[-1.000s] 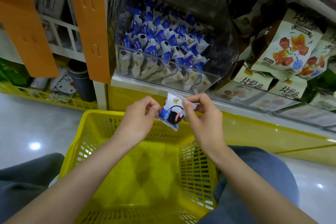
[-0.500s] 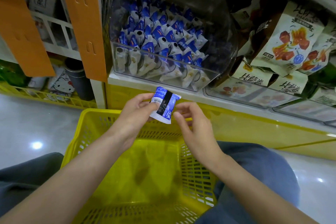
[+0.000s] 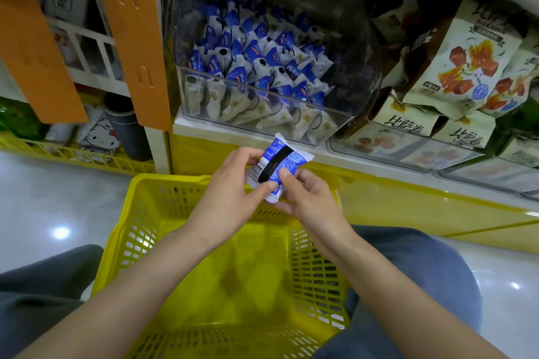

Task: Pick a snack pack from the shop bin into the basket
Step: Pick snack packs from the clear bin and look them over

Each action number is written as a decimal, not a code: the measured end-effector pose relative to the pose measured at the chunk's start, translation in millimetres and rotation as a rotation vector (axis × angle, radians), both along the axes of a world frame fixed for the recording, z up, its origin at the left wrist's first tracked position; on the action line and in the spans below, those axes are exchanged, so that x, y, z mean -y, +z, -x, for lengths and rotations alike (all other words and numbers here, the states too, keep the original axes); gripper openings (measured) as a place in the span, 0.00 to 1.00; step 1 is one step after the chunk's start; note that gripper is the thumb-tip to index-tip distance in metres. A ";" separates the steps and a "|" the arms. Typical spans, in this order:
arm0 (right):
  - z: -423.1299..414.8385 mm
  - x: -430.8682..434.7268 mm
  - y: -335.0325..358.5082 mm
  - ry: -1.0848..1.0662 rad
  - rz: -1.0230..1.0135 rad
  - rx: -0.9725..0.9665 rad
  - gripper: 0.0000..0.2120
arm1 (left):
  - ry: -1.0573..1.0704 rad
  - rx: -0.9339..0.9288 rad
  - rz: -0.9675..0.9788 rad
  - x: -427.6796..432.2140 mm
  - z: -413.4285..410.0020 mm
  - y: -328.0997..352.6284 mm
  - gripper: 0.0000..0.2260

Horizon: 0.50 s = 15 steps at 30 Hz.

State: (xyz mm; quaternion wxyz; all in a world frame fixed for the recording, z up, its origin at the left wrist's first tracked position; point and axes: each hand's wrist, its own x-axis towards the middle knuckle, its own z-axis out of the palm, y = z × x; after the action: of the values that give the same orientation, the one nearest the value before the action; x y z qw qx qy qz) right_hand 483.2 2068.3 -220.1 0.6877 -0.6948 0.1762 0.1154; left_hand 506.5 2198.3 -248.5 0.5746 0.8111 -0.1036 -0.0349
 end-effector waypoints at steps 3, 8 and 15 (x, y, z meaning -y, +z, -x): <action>-1.1 -0.9 0.7 -0.010 0.007 0.030 0.11 | -0.035 0.044 -0.015 -2.5 -0.8 2.3 0.14; -0.2 -4.3 -1.3 -0.006 0.127 0.098 0.07 | -0.069 0.127 -0.197 -5.4 3.6 5.0 0.13; 1.3 -8.3 -6.1 0.054 0.356 0.143 0.10 | -0.088 0.195 -0.581 -7.7 6.1 7.9 0.13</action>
State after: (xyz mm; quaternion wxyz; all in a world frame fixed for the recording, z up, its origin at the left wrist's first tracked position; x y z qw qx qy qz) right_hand 481.9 2076.6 -226.2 0.5614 -0.8163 0.1257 0.0511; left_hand 500.4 2206.0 -240.6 0.3040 0.9357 -0.1790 -0.0100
